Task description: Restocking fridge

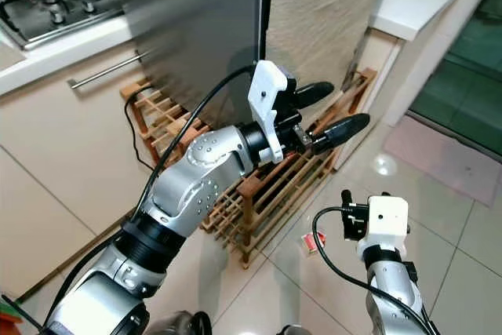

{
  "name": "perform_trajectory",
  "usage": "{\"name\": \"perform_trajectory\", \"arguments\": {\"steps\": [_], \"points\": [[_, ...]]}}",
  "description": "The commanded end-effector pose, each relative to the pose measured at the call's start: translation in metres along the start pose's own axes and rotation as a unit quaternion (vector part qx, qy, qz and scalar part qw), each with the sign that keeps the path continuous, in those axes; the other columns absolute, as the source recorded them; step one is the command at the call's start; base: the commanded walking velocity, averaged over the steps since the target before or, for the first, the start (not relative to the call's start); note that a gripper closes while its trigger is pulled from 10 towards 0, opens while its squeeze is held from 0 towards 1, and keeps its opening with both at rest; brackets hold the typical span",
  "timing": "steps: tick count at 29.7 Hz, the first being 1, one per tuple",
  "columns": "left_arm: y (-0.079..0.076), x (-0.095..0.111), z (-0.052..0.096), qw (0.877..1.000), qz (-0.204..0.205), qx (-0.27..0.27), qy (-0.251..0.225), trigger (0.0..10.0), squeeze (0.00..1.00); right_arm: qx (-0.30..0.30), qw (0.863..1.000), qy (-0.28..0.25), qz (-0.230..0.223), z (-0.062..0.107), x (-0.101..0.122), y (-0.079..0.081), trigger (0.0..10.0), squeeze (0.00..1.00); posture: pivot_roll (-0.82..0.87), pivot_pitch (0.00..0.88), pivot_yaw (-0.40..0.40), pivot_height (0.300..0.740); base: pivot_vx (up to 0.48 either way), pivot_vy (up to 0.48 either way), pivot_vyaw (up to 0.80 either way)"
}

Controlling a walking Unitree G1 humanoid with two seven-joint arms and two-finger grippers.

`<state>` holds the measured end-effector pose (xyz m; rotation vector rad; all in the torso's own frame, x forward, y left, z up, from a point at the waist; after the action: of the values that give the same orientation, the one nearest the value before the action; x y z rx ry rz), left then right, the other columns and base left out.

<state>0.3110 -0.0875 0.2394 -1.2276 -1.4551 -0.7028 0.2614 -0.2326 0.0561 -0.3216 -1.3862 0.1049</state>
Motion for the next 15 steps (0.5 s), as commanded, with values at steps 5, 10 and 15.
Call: {"name": "perform_trajectory", "arguments": {"steps": [5,10,15], "points": [[-0.013,-0.005,-0.027,0.999,-0.023,0.030,-0.008,10.0,0.00,-0.007,1.000,-0.015,0.004,-0.004,0.006,-0.002,10.0,0.00,-0.01,0.078,0.021,0.740,0.000,0.000,0.00],[0.054,-0.033,0.031,0.979,-0.055,0.194,0.040,10.0,0.00,-0.016,0.998,-0.055,-0.024,-0.010,0.034,0.000,10.0,0.00,0.00,0.064,0.028,0.740,0.000,0.000,0.00],[0.082,-0.039,0.080,0.957,-0.075,0.274,0.056,10.0,0.00,-0.020,0.996,-0.081,-0.037,-0.009,0.051,0.004,10.0,0.00,0.01,0.055,0.035,0.740,0.000,0.000,0.00]]}}
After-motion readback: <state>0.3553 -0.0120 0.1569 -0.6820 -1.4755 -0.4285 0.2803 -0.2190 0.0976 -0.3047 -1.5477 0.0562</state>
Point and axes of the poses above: a point about 5 cm out from each wrist's last joint towards the gripper, its own z axis pointing back from the gripper into the wrist, its own x axis along the axis of the wrist's last joint, y = z × x, the point moved 5 cm from there along -z, pointing out of the wrist towards the gripper, and after that the axes turned 8 degrees about z, right-handed, at the moved point
